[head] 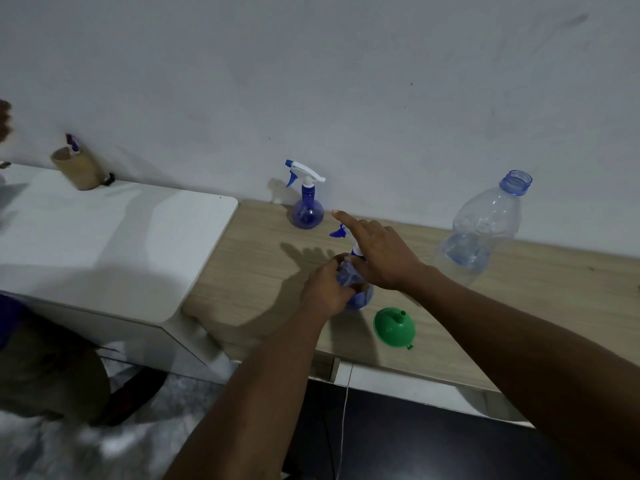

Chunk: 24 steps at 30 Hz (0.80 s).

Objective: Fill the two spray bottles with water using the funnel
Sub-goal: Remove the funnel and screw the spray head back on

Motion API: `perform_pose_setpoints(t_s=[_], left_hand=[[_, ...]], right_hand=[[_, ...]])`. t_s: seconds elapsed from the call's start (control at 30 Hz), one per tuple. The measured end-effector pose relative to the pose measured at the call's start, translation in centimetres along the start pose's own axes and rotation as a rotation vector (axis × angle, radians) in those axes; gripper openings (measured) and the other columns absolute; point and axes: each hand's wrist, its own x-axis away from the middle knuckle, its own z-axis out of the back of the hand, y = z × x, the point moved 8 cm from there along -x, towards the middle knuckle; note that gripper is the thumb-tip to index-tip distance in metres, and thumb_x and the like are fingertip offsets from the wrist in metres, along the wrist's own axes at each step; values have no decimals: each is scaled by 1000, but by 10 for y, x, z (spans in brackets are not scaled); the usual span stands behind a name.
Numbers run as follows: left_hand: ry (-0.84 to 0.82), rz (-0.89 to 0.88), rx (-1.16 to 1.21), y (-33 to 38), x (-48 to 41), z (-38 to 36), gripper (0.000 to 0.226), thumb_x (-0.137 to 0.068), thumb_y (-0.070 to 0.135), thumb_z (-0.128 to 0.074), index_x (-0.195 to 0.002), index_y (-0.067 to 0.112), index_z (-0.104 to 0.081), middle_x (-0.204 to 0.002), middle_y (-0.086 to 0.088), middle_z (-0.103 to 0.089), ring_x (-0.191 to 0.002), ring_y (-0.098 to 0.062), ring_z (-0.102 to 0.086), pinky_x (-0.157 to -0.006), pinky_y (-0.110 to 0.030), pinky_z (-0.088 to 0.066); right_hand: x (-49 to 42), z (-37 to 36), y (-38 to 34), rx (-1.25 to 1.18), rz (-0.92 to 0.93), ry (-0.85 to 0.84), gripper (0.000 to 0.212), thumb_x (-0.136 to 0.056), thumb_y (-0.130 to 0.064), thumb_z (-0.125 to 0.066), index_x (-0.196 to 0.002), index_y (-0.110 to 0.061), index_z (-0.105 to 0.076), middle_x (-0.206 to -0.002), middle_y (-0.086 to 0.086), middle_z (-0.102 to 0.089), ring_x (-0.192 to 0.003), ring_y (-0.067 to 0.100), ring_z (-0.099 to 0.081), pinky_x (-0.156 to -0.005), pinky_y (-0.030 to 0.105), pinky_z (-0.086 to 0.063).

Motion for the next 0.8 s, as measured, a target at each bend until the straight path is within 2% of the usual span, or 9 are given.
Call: perform_pose_setpoints(t_s=[0.17, 0.23, 0.33, 0.4, 0.53, 0.6, 0.67, 0.73, 0.8], left_hand=[[10, -3, -29, 17, 16, 9, 56, -78, 38, -82, -128, 39, -57, -123, 5, -70, -111, -21, -66, -96, -48, -56], [-7, -12, -14, 15, 15, 7, 57, -77, 40, -83, -127, 41, -56, -124, 6, -69, -112, -19, -66, -97, -48, -55], [-3, -21, 12, 3, 4, 0, 65, -61, 57, -79, -120, 52, -52, -123, 10, -68, -111, -19, -67, -97, -49, -56], [5, -17, 0, 11, 11, 5, 66, -59, 56, -78, -120, 51, -53, -121, 9, -69, -109, -20, -66, -96, -49, -56], [5, -18, -45, 20, 18, 10, 58, -78, 39, -83, -129, 39, -56, -124, 5, -69, -109, -21, -66, -96, -47, -56], [0, -35, -25, 15, 13, 6, 60, -73, 45, -84, -125, 49, -53, -125, 8, -69, -109, -20, -68, -95, -49, -57], [15, -20, -3, -8, -7, -4, 66, -66, 51, -84, -122, 54, -49, -124, 9, -69, -109, -20, -69, -95, -50, -57], [20, -20, -33, 4, 3, 2, 62, -68, 52, -85, -121, 49, -54, -123, 11, -69, -108, -19, -68, -95, -49, -57], [21, -23, -56, 16, 14, 9, 58, -74, 48, -84, -125, 38, -58, -124, 9, -69, -109, -18, -67, -96, -47, -56]], right_hand=[[-1, 1, 2, 117, 28, 50, 84, -91, -56, -56, -157, -30, -11, -110, 4, -62, -95, 25, -53, -86, 40, -45], [3, -1, 1, 75, 44, 58, 81, -91, -49, -53, -157, -30, -10, -110, 4, -60, -97, 23, -52, -89, 39, -45], [4, -1, 3, 45, 44, 40, 85, -88, -32, -60, -157, -30, -10, -111, 3, -62, -94, 24, -53, -86, 39, -44], [1, 0, 4, 78, 41, 38, 85, -90, -39, -63, -156, -30, -11, -108, 3, -64, -92, 25, -53, -84, 41, -44], [4, 0, 3, 129, 54, 70, 81, -93, -52, -54, -157, -28, -11, -106, 2, -59, -96, 23, -52, -87, 40, -44], [6, -1, 3, 79, 55, 69, 78, -90, -37, -54, -157, -26, -15, -107, 2, -57, -96, 22, -51, -88, 39, -43], [4, -2, 3, 45, 42, 53, 73, -86, -26, -58, -152, -24, -29, -111, 3, -60, -96, 26, -54, -86, 41, -43], [2, 0, 3, 81, 28, 60, 59, -89, -32, -60, -143, -24, -39, -110, 4, -62, -95, 28, -55, -85, 40, -42], [2, 2, 3, 130, 37, 77, 56, -93, -44, -57, -142, -26, -38, -109, 3, -63, -93, 26, -55, -86, 39, -42]])
